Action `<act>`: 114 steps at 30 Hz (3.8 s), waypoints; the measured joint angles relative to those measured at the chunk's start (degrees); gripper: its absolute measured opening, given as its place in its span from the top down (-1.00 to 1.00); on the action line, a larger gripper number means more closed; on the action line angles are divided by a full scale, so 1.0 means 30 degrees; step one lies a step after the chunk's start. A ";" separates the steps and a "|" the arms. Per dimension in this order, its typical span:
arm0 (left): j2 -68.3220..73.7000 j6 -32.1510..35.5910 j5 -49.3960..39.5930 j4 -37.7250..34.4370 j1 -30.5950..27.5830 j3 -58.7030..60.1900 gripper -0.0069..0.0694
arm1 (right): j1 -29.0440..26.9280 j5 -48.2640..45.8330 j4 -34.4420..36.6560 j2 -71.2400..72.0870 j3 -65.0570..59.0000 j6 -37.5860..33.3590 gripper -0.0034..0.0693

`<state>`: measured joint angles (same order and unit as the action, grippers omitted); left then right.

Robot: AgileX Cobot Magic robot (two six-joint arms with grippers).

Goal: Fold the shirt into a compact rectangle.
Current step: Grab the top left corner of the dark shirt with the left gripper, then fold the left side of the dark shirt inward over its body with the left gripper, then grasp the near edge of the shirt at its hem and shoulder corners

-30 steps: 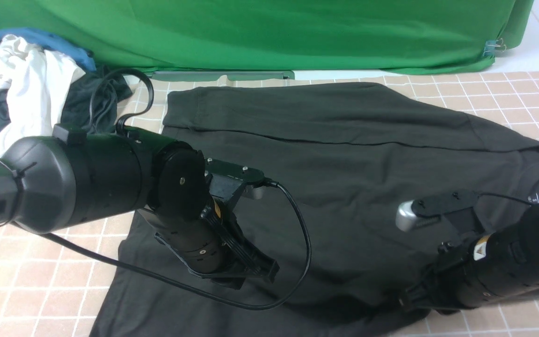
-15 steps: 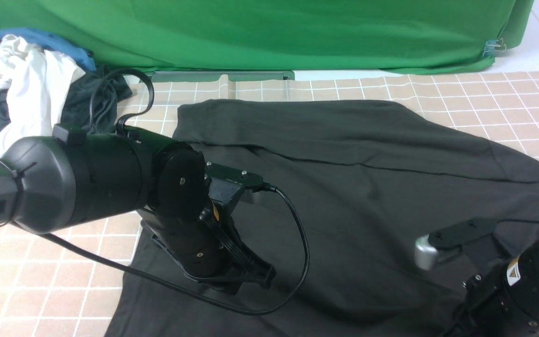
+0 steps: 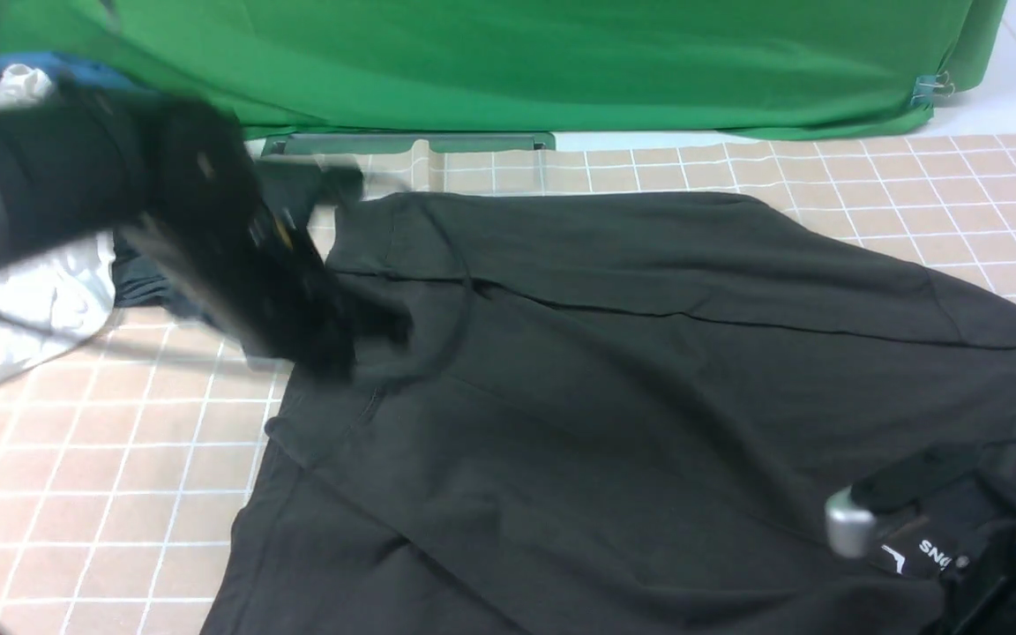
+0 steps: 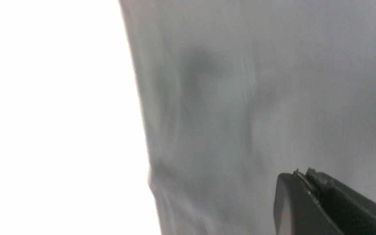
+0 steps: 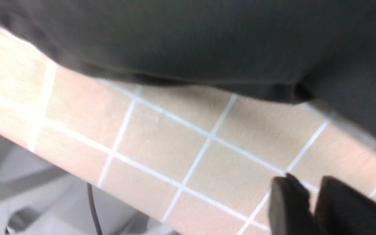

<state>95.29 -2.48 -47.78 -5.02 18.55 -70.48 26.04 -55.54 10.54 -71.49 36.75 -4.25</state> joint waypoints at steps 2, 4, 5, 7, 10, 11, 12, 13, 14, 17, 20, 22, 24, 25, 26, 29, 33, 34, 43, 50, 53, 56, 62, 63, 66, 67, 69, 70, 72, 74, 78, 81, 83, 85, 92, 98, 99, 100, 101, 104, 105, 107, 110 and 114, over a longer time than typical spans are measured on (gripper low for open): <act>0.0530 0.0013 -0.0251 0.0016 -0.0510 -0.1682 0.77 | 0.0000 0.0250 0.0000 0.1180 0.0151 0.0046 0.72; 0.1447 0.0013 -0.0625 0.0038 -0.1057 -0.3678 0.77 | 0.0000 0.0637 0.0000 0.2547 0.0202 0.0141 0.80; 0.2348 0.0013 -0.0852 0.0057 -0.1287 -0.5252 0.77 | 0.0000 0.0847 0.0000 0.3561 0.0202 0.0289 0.80; 0.3873 0.0013 -0.1499 0.0014 -0.1541 -0.7436 0.76 | 0.0000 0.1090 -0.0005 0.4701 0.0202 0.0506 0.80; 0.6337 -0.0008 -0.2681 0.0750 -0.1604 -1.0198 0.65 | 0.0000 0.1488 -0.0005 0.6065 0.0202 0.0957 0.80; 0.6496 -0.0008 -0.2754 0.0750 -0.1604 -1.0351 0.64 | 0.0000 0.1488 -0.0023 0.6119 0.0202 0.0948 0.80; 0.7577 -0.0150 -0.3215 0.1333 -0.1604 -1.1466 0.54 | 0.0000 0.1623 -0.0022 0.6411 0.0202 0.1145 0.80; 0.8286 -0.0251 -0.3345 0.1797 -0.1604 -1.1934 0.46 | 0.0000 0.1623 -0.0022 0.6493 0.0202 0.1238 0.80; 0.8686 -0.0441 -0.3392 0.2114 -0.1604 -1.2246 0.40 | 0.0000 0.1623 -0.0022 0.6525 0.0202 0.1417 0.80; 1.0391 -0.1119 -0.3425 0.3712 -0.1604 -1.3494 0.04 | 0.0000 0.1623 -0.0022 0.6545 0.0202 0.1417 0.80; 1.1388 -0.1201 -0.3217 0.4134 -0.1612 -1.4060 -0.26 | 0.0000 0.1623 -0.0022 0.6545 0.0202 0.1577 0.80; 1.1923 -0.1216 -0.2882 0.3938 -0.1612 -1.4140 -0.46 | 0.0000 0.1717 -0.0022 0.6545 0.0202 0.1582 0.80; 1.2229 -0.1216 -0.2765 0.3574 -0.1612 -1.4179 -0.55 | 0.0000 0.1756 -0.0022 0.6545 0.0202 0.1677 0.80; 1.2410 -0.1216 -0.2735 0.3396 -0.1612 -1.4199 -0.59 | 0.0000 0.1756 -0.0022 0.6545 0.0202 0.1760 0.80; 1.2570 -0.1216 -0.2692 0.3208 -0.1612 -1.4223 -0.61 | 0.0000 0.1756 -0.0022 0.6545 0.0202 0.1816 0.80; 1.2910 -0.1216 -0.2602 0.2833 -0.1612 -1.4223 -0.59 | 0.0000 0.1892 -0.0022 0.6545 0.0202 0.1925 0.80; 1.3124 -0.1295 -0.2533 0.2615 -0.1612 -1.4259 -0.20 | 0.0000 0.1955 -0.0022 0.6545 0.0202 0.1967 0.80; 1.3124 -0.1267 -0.2533 0.2615 -0.1612 -1.4259 -0.11 | 0.0000 0.1955 -0.0022 0.6545 0.0202 0.1966 0.80; 1.2112 -0.0831 -0.2438 0.3552 -0.1612 -1.4259 0.69 | 0.0000 0.2019 -0.0022 0.6545 0.0202 0.2004 0.80; 1.0792 -0.0261 -0.3620 0.3149 -0.1612 -1.4259 0.69 | 0.0000 0.2120 -0.0022 0.6545 0.0202 0.2017 0.80; 0.9688 -0.0029 -0.4937 0.2746 -0.1612 -1.4259 0.69 | 0.0000 0.2176 -0.0022 0.6545 0.0202 0.2017 0.79; 0.8476 -0.0034 -0.6208 0.2575 -0.1612 -1.4259 0.69 | 0.0000 0.2219 -0.0022 0.6545 0.0202 0.2017 0.79; 0.5701 -0.0631 -0.7118 0.2170 -0.1612 -1.2347 0.69 | 0.0000 0.2387 -0.0022 0.6545 0.0202 0.2017 0.78; 0.5386 -0.0749 -0.7118 0.2041 -0.1612 -1.1884 0.69 | 0.0000 0.2387 -0.0022 0.6545 0.0202 0.2017 0.78; 0.3940 -0.1164 -0.7144 0.1372 -0.1612 -0.9188 0.69 | 0.0000 0.2432 -0.0247 0.6545 0.0202 0.2017 0.78; 0.3592 -0.1208 -0.7091 0.1235 -0.1612 -0.8427 0.69 | 0.0000 0.2429 -0.0311 0.6545 0.0202 0.2017 0.78; 0.2845 -0.1517 -0.6748 0.0913 -0.1595 -0.6555 0.69 | 0.0000 0.2519 -0.0571 0.6545 0.0202 0.2017 0.78; 0.2533 -0.1711 -0.6486 0.0827 -0.1594 -0.5488 0.69 | 0.0000 0.2615 -0.0686 0.6545 0.0202 0.2017 0.78; 0.2012 -0.2074 -0.6056 0.0752 -0.1594 -0.3820 0.69 | 0.0000 0.2774 -0.0747 0.6545 0.0202 0.2000 0.78; 0.1663 -0.2217 -0.5590 0.0633 -0.1594 -0.2724 0.69 | 0.0000 0.2919 -0.0791 0.6545 0.0202 0.1911 0.78; 0.0844 -0.2753 -0.4502 0.0395 -0.1202 -0.0032 0.69 | 0.0000 0.3117 -0.0831 0.6545 0.0202 0.1869 0.76; 0.0464 -0.3064 -0.4209 0.0281 -0.0485 0.0938 0.69 | 0.0000 0.3184 -0.0852 0.6545 0.0202 0.1869 0.76; 0.0262 -0.3346 -0.3956 0.0238 0.0103 0.1512 0.69 | 0.0000 0.3204 -0.0852 0.6545 0.0202 0.1888 0.75; 0.0233 -0.3579 -0.3916 0.0144 0.0485 0.1756 0.69 | 0.0000 0.3227 -0.0852 0.6545 0.0202 0.2043 0.75; 0.0197 -0.3463 -0.4123 0.0264 0.0831 0.1925 0.52 | 0.0000 0.3180 -0.3008 0.6545 0.0202 0.4185 0.72; 0.0086 -0.3063 -0.5274 0.1302 0.0831 0.1596 -0.03 | 0.0000 0.2513 -0.4919 0.6524 0.0716 0.6011 0.72; 0.0070 -0.3040 -0.5501 0.2036 0.0831 0.1010 -0.23 | 0.0000 0.2402 -0.5102 0.6524 0.1007 0.6154 0.72; 0.0070 -0.3040 -0.5463 0.2505 0.0831 0.0503 -0.34 | 0.0000 0.2377 -0.5169 0.6524 0.1239 0.6269 0.72; 0.0070 -0.3090 -0.5377 0.2775 0.0831 0.0142 -0.40 | 0.0000 0.2370 -0.5202 0.6524 0.1429 0.6335 0.72; 0.0180 -0.4218 -0.3786 0.3932 0.0717 -0.2026 -0.60 | 0.0000 0.2370 -0.5254 0.6524 0.2056 0.6481 0.71; 0.0380 -0.4554 -0.3123 0.3970 0.0586 -0.2904 -0.62 | 0.0000 0.2370 -0.5272 0.6502 0.2227 0.6525 0.71; 0.1107 -0.4678 -0.2282 0.3681 0.0158 -0.4669 -0.62 | 0.0000 0.2374 -0.5309 0.6331 0.2493 0.6574 0.71; 0.3349 -0.3802 -0.1818 0.2095 -0.0958 -0.8016 -0.61 | 0.0000 0.2344 -0.5309 0.5821 0.2584 0.6703 0.71; 0.7038 -0.3039 -0.1865 0.0914 -0.2026 -1.1415 -0.61 | 0.0000 0.2365 -0.5309 0.5157 0.2620 0.6785 0.71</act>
<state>116.41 -11.60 -53.37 -2.28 12.47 -104.73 26.04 -48.44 -5.39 -56.02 44.61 16.10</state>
